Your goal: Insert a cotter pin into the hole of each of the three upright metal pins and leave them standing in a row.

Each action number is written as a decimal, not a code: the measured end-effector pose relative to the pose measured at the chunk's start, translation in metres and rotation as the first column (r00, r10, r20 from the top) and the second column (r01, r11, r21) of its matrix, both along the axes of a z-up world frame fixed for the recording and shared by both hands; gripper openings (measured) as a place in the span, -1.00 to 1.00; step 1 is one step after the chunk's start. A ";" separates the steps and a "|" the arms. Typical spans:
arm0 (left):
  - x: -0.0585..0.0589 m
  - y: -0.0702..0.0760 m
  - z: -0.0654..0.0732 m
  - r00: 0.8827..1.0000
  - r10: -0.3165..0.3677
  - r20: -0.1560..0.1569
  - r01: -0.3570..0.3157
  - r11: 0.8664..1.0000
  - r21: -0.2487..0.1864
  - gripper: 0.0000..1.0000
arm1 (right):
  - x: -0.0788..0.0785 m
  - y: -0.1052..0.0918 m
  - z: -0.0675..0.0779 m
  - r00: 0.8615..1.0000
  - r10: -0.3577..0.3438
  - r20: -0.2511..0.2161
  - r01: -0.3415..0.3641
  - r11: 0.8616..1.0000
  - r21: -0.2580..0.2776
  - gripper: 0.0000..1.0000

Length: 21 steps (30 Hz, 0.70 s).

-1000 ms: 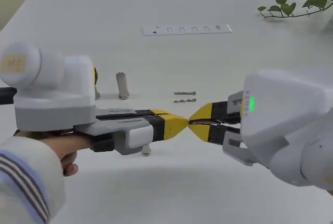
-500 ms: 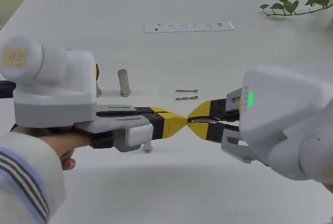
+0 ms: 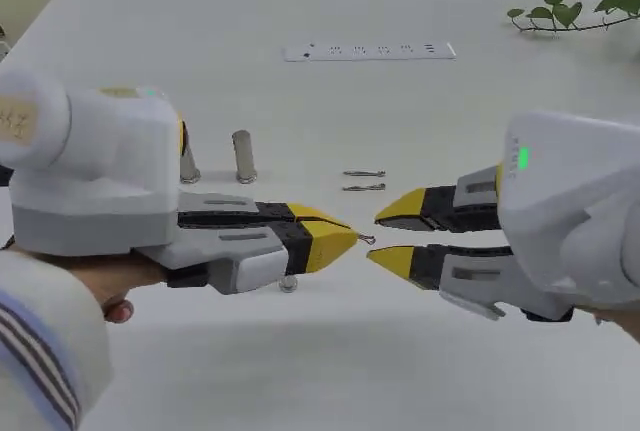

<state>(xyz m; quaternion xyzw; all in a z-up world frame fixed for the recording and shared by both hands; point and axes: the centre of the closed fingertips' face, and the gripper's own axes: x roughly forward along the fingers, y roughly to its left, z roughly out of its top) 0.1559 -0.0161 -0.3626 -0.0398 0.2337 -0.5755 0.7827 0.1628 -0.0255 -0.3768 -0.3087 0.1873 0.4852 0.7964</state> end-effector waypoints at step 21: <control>-0.013 0.004 0.001 0.970 -0.156 0.185 0.145 0.987 0.072 -1.00 | -0.016 0.010 -0.003 0.993 0.053 -0.101 -0.046 0.996 0.075 -0.93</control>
